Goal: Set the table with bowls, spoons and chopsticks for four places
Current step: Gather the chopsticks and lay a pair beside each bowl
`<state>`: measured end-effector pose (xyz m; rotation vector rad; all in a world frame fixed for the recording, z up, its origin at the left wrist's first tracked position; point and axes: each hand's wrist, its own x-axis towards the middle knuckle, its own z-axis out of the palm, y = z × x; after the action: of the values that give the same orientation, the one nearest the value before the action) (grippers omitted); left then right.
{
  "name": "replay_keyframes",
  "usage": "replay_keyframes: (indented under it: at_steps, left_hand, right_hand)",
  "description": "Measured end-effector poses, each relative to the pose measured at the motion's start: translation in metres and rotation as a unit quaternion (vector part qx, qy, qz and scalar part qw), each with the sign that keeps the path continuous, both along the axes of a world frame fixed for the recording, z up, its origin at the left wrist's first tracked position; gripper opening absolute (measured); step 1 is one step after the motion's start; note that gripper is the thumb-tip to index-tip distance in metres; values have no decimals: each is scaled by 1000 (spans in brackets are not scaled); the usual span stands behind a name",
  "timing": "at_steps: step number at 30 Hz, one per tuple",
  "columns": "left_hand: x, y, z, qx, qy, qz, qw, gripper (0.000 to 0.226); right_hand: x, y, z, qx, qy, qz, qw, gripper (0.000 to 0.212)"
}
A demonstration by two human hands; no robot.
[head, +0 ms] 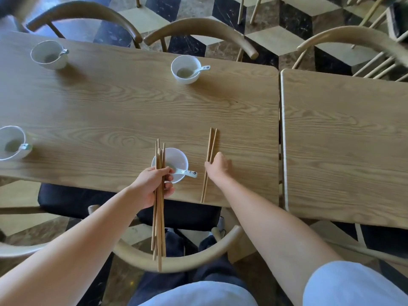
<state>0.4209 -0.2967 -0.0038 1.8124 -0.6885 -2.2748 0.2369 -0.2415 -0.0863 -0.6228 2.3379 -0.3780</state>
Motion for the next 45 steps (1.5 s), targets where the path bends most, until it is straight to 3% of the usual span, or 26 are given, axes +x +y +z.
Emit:
replay_keyframes:
  at_steps: [14, 25, 31, 36, 38, 41, 43, 45]
  left_hand:
    - [11, -4, -18, -2, -5, -14, 1000, 13]
    - [13, -1, -26, 2, -8, -18, 1000, 15]
    - [-2, -3, -16, 8, -1, -12, 1000, 15]
    - [-36, -4, 5, 13, 9, 18, 1000, 13]
    - [-48, -4, 11, 1, 41, 32, 999, 20]
    - [-61, -8, 18, -39, 81, 52, 995, 24]
    - [-66, -11, 22, -47, 102, 65, 992, 23]
    - [-69, -14, 25, -40, 119, 71, 990, 23]
  right_hand:
    - [0, -24, -9, 25, 63, 40, 997, 16]
    - [0, -23, -6, 17, 41, 29, 999, 18]
    - [-7, -11, 13, -18, 20, -28, 999, 12]
    - [-7, 7, 65, -146, -161, -136, 967, 8]
    - [-3, 20, 89, -161, -291, -104, 937, 17]
    - [1, 39, 115, -100, -437, 6, 894, 42]
    - [5, 46, 124, -85, -475, 46, 875, 39]
    - [9, 48, 125, -99, -462, 45, 880, 32]
